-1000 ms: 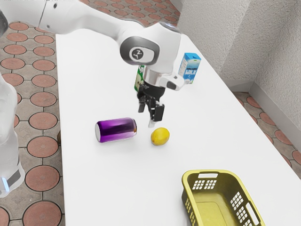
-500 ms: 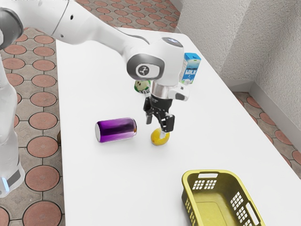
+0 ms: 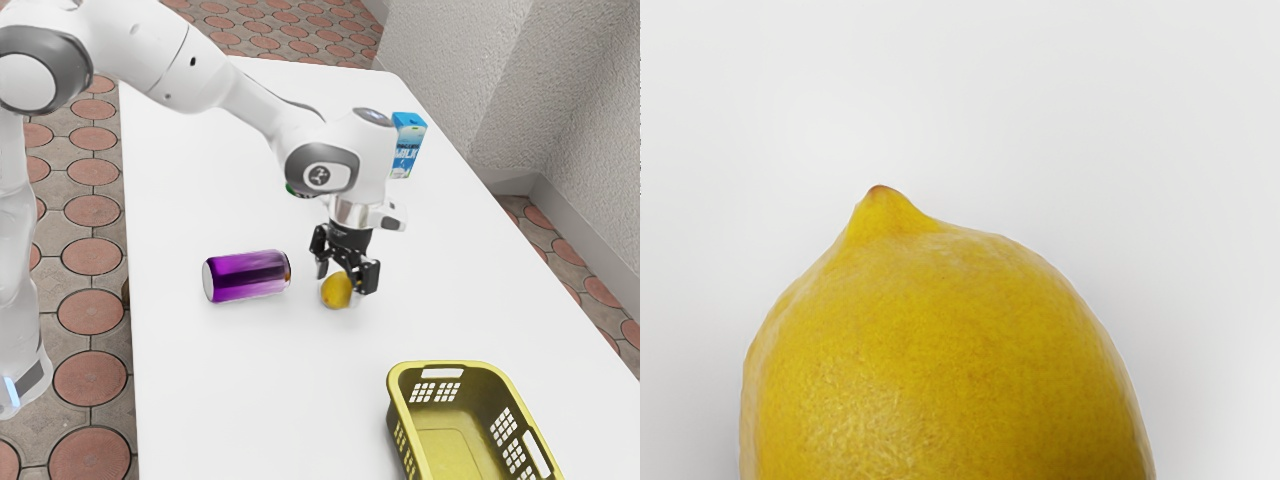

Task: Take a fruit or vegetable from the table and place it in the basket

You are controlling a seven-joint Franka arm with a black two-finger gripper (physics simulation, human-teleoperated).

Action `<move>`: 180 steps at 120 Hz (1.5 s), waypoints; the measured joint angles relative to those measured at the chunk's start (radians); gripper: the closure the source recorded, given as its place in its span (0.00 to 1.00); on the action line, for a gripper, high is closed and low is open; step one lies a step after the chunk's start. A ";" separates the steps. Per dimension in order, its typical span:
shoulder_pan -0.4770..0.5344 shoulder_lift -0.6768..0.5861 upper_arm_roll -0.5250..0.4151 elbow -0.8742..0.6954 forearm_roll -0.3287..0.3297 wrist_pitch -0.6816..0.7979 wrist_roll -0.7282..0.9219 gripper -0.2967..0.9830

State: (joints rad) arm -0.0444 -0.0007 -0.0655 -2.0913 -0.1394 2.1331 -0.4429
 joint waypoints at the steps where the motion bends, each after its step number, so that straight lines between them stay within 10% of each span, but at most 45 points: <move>1: 0.001 0.002 0.000 0.000 0.000 0.002 -0.001 0.23; 37: 0.024 0.017 0.001 -0.002 0.000 0.031 -0.023 0.24; 78: -0.028 -0.001 0.002 0.010 0.014 -0.001 -0.055 0.55; 109: -0.012 0.079 -0.122 0.583 0.156 -0.413 -0.068 0.54; 124: -0.341 0.248 -0.149 0.779 0.192 -0.535 -0.069 0.55; 180: -0.460 0.655 -0.109 1.204 0.228 -0.577 0.021 0.55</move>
State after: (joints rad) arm -0.5043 0.6545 -0.1749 -0.8868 0.0882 1.5565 -0.4221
